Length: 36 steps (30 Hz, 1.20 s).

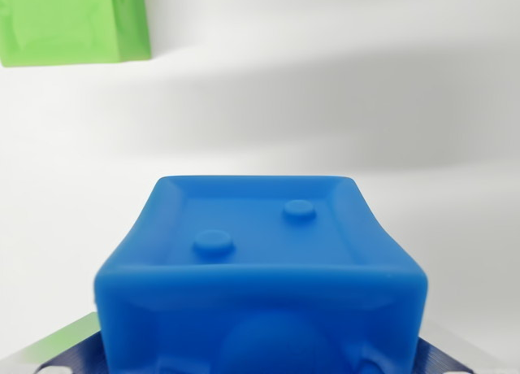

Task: Stack cube

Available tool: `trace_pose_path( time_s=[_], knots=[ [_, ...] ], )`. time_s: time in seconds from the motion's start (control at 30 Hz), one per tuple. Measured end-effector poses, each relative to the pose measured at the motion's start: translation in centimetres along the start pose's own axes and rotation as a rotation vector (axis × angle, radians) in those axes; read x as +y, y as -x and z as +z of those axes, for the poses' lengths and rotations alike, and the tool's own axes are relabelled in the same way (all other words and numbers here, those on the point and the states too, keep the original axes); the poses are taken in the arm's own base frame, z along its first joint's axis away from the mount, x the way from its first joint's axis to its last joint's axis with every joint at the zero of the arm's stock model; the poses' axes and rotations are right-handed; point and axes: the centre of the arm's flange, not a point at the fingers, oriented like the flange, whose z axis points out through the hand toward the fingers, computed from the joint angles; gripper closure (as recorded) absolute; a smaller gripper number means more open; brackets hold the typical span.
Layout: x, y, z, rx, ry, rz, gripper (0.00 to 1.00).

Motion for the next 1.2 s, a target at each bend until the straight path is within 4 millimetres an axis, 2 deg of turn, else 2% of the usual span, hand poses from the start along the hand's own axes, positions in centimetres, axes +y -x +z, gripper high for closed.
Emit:
trace_pose_path(
  time_s=[1.2],
  knots=[
    [-7.0, 0.7, -1.3, -0.001, 0.000, -0.035, 1.00]
  ],
)
